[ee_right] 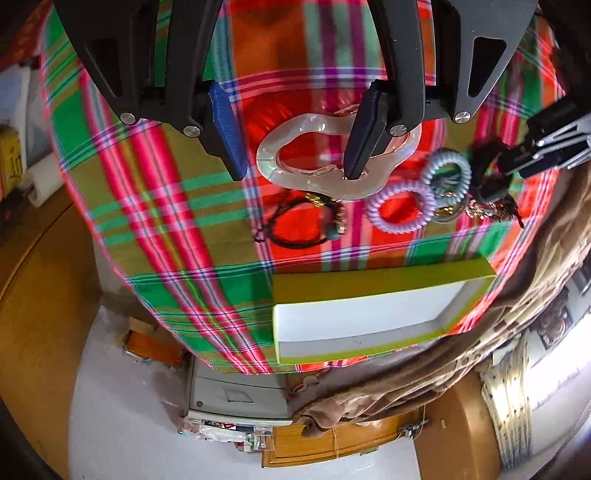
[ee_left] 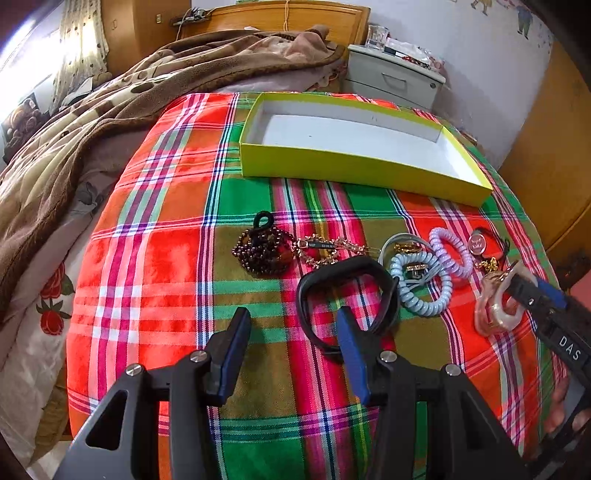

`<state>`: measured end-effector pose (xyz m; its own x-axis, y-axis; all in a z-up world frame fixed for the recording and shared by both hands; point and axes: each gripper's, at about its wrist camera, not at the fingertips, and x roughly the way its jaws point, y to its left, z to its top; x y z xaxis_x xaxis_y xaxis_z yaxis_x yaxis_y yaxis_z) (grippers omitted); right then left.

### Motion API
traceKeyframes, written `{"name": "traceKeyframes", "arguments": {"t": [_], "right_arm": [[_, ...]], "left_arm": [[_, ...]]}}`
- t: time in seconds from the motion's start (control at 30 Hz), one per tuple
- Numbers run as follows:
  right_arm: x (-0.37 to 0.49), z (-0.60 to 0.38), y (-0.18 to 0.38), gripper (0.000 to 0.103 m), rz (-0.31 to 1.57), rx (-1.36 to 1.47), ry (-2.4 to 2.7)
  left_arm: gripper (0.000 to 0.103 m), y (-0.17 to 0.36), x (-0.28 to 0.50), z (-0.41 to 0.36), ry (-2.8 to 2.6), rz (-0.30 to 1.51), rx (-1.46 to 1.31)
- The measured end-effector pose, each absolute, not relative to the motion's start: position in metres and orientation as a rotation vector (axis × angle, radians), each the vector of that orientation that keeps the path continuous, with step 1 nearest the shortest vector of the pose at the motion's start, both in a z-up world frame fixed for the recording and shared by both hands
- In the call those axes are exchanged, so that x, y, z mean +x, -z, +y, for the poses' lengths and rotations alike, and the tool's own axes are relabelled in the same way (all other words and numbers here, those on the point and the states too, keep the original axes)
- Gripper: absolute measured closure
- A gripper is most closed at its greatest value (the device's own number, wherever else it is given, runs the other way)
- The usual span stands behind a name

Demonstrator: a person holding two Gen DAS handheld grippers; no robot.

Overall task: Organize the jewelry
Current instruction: 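Grasp the black watch band with the left tool while the right tool grasps the clear claw clip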

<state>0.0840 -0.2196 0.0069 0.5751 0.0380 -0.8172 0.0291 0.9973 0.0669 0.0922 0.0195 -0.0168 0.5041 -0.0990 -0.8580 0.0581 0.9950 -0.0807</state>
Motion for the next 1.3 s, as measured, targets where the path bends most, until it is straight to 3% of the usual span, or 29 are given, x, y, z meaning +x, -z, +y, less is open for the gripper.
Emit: {"name": "traceKeyframes", "arguments": {"t": [0.43, 0.53, 0.63, 0.73, 0.87, 1.0, 1.03, 1.07, 1.1, 1.3], "right_arm": [[0.077, -0.245, -0.004, 0.048, 0.987, 0.178, -0.009], [0.075, -0.245, -0.005, 0.057, 0.972, 0.178, -0.021], [0.074, -0.245, -0.005, 0.057, 0.961, 0.171, -0.04], [0.073, -0.244, -0.006, 0.058, 0.948, 0.16, -0.056], [0.072, -0.249, -0.009, 0.059, 0.92, 0.178, -0.068], [0.071, -0.252, -0.01, 0.06, 0.905, 0.196, -0.079], [0.071, -0.253, -0.011, 0.063, 0.896, 0.201, -0.084], [0.07, -0.253, -0.012, 0.079, 0.886, 0.206, -0.089], [0.069, -0.256, -0.016, 0.082, 0.864, 0.228, -0.099], [0.073, -0.258, -0.017, 0.082, 0.884, 0.211, -0.097]], "left_arm": [[0.052, 0.021, 0.099, 0.015, 0.092, 1.036, 0.042], [0.053, 0.02, 0.101, 0.013, 0.079, 1.054, 0.027], [0.053, 0.02, 0.101, 0.01, 0.09, 1.044, 0.004], [0.072, 0.018, 0.097, 0.005, 0.129, 1.046, -0.022], [0.087, 0.018, 0.097, 0.006, 0.131, 1.049, -0.048], [0.091, 0.017, 0.096, 0.014, 0.147, 1.051, -0.1], [0.092, 0.016, 0.095, 0.015, 0.151, 1.05, -0.104], [0.092, 0.015, 0.094, 0.015, 0.153, 1.046, -0.107], [0.093, 0.014, 0.093, 0.016, 0.156, 1.042, -0.111], [0.095, 0.006, 0.09, 0.017, 0.164, 1.017, -0.114]]}}
